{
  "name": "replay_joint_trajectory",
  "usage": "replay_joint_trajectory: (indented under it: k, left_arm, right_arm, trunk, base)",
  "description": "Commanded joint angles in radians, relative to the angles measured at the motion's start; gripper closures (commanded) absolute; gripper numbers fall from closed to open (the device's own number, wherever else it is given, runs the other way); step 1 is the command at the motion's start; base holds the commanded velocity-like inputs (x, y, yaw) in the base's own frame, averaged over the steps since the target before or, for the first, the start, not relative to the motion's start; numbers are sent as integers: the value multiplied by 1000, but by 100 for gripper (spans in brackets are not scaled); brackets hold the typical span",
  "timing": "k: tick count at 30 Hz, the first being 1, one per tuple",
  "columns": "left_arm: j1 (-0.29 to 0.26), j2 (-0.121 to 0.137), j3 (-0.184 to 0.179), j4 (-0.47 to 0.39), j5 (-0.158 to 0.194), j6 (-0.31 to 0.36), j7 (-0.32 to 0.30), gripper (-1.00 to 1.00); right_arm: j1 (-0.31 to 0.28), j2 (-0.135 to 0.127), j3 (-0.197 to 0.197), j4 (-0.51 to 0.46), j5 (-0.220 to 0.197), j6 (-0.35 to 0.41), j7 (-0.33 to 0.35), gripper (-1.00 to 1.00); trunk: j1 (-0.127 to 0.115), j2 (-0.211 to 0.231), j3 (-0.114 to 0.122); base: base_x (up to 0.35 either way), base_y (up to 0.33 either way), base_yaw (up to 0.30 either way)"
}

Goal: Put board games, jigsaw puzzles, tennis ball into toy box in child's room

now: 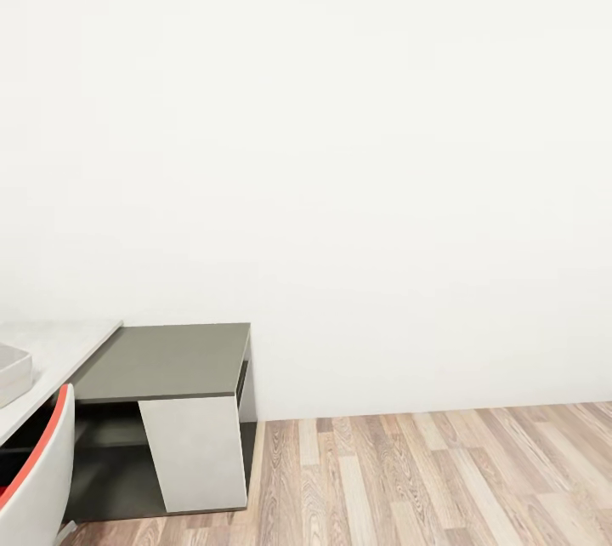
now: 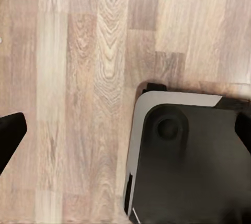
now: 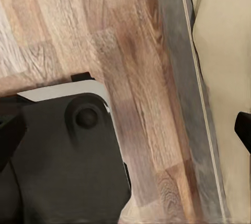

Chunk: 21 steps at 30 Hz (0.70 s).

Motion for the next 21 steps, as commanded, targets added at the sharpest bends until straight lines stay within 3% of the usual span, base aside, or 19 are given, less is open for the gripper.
replay_joint_trajectory:
  k: [1, 8, 16, 21]
  left_arm:
    - [8, 0, -8, 1, 10, -4, -1, -100]
    - [52, 0, -9, 2, 8, -29, 0, -100]
    - [84, -2, -8, 2, 10, -50, 51, -100]
    - [88, -28, -6, 2, 13, -47, 119, -100]
  right_arm:
    - [13, 0, 10, 1, -5, -5, -2, -100]
    - [57, 1, 28, 15, 94, -22, -1, -100]
    - [66, -1, 30, 51, 114, -25, 5, -100]
    - [83, -9, 30, 54, 116, -70, 84, -100]
  trunk:
    - [0, -1, 0]
    - [0, -1, -4]
    - [0, -1, -16]
    - [0, -1, -24]
  base:
    - [0, 0, 0]
    - [0, 0, 0]
    - [0, 0, 0]
    - [0, 0, 0]
